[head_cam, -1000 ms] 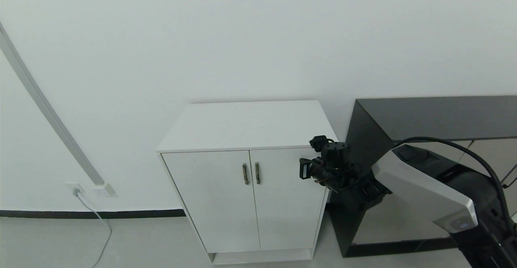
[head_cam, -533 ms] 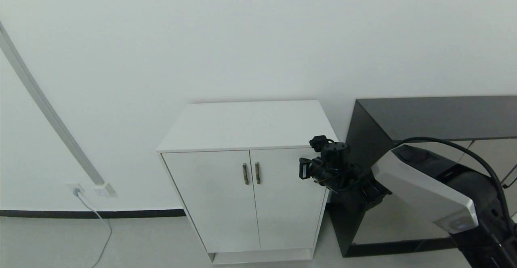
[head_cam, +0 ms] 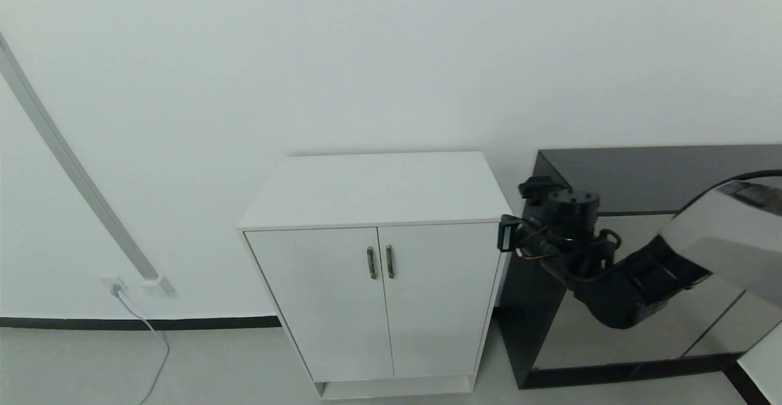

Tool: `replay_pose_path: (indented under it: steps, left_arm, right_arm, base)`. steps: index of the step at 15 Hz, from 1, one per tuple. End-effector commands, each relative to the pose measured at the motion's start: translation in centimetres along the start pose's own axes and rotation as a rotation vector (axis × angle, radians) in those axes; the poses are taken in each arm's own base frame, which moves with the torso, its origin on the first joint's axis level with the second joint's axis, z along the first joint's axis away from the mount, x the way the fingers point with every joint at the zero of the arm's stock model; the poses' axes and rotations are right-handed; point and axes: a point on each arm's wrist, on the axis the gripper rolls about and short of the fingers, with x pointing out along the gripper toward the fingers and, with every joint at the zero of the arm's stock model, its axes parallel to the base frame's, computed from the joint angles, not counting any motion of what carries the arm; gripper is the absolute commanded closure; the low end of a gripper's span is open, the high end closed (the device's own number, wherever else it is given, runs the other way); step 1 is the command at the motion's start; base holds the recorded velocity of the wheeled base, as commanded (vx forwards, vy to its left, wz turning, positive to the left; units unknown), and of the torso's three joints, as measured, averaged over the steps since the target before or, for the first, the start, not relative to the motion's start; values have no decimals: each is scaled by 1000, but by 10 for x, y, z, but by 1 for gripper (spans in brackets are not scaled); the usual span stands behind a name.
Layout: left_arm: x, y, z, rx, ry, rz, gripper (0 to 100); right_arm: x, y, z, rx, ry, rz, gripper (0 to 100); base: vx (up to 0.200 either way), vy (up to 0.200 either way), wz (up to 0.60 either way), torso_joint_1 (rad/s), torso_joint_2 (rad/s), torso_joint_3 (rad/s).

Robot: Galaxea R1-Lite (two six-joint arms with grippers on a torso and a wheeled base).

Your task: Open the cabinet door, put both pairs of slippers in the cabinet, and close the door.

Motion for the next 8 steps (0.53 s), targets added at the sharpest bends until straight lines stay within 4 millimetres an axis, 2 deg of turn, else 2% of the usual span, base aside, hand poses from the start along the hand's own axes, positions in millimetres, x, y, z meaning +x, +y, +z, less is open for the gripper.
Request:
replay_pose_path:
  steps: [1,2,4,5,6,7,8]
  left_arm:
    - [0,0,0,0,2,1,100]
    - [0,0,0,0,0,0,100]
    - [0,0,0,0,2,1,100]
    - [0,0,0,0,2,3,100]
    - [0,0,0,0,2,0,100]
    - [0,0,0,0,2,1,100]
    - [0,0,0,0,2,1,100]
  right_arm:
    - [-67,-71,45,31,-84,-259,100]
    - [-94,-91,45,35,-74,-325,100]
    - [-145,-119,39,29,-51,-410,100]
    - [-189,-128,25,18,-18,-363,100]
    - [-206,-129,21,15,-14,-336,100]
    - [-244,-126,4,-3,4,-280,100]
    - [-263,-122,-7,-11,12,-274,100]
  base:
    - [0,0,0,0,0,0]
    - [0,0,0,0,0,0]
    - [0,0,0,0,0,0]
    - [0,0,0,0,0,0]
    - [0,0,0,0,0,0]
    - [0,0,0,0,0,0]
    - [0,0,0,0,0,0]
